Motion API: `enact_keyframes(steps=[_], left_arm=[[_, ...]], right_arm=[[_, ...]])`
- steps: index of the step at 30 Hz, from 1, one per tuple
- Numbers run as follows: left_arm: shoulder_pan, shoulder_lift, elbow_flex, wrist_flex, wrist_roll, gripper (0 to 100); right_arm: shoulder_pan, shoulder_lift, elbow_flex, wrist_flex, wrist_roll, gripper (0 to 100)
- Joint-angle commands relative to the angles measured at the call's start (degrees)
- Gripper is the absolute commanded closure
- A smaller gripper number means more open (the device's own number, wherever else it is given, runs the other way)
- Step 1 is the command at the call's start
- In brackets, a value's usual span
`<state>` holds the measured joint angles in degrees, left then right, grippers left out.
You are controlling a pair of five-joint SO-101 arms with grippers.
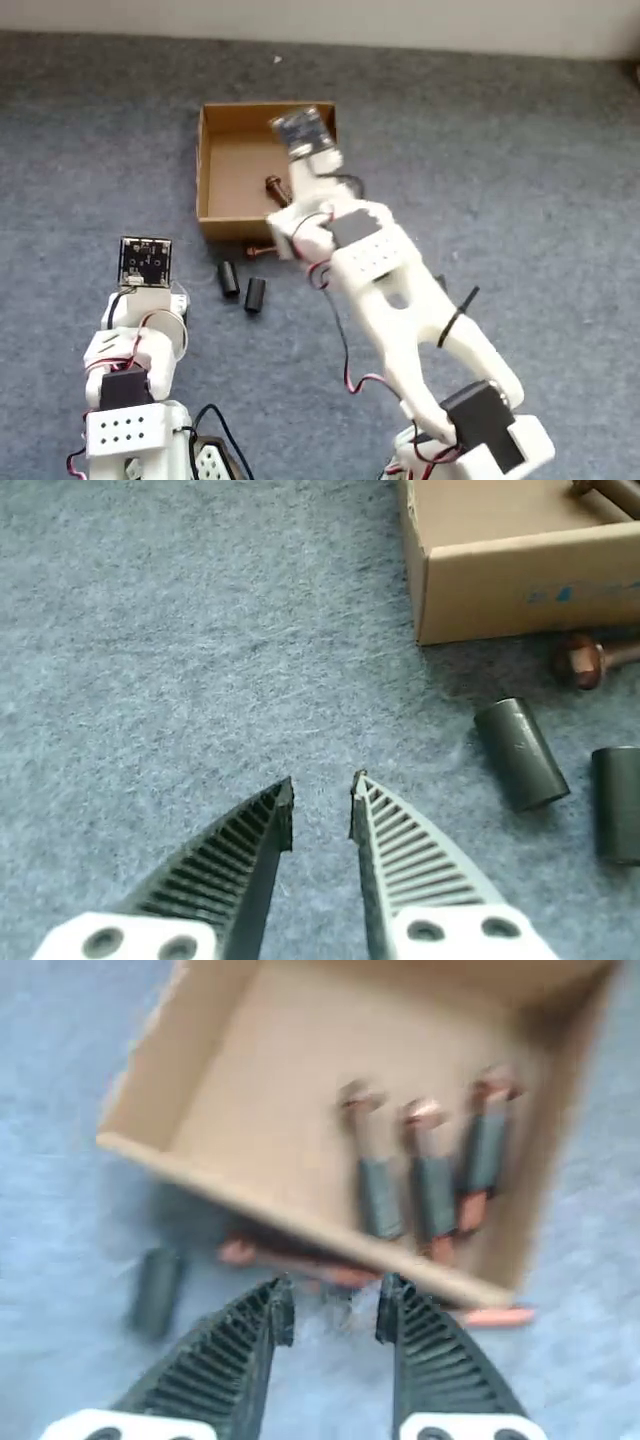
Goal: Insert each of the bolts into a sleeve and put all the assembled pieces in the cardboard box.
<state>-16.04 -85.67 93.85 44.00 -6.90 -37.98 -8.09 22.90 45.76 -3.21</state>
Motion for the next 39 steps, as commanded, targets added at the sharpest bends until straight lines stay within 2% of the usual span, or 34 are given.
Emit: enact_keyframes(steps=[1,9,15,24,32,36,39], left_arm=[[-0.84,-0.31,-1.8,-0.35,-0.44,89],[-0.75,-0.31,-1.71,-0.35,-0.44,89],[-0.66,-0.31,-1.63,-0.35,-0.44,89],[-0.48,-0.31,-1.45,-0.35,-0.44,89],[-0.48,-0.31,-1.36,-0.35,-0.44,89],[-0.48,-0.31,-1.36,-0.35,-0.44,89],[-0.48,-0.31,-1.36,-0.35,-0.44,89]], right_arm=[[-5.14,-3.03,-0.92,1.36,-7.91,87.2],[-12.7,-0.04,0.22,1.36,-14.51,87.2],[-13.49,10.86,-0.13,1.45,-15.82,87.2],[-14.2,16.22,-1.36,1.45,-18.64,87.2],[-14.46,22.73,-1.45,1.45,-18.64,87.6],[-14.11,20.88,-1.45,1.45,-17.32,98.3],[-14.11,16.75,-1.1,1.54,-12.66,99.1]])
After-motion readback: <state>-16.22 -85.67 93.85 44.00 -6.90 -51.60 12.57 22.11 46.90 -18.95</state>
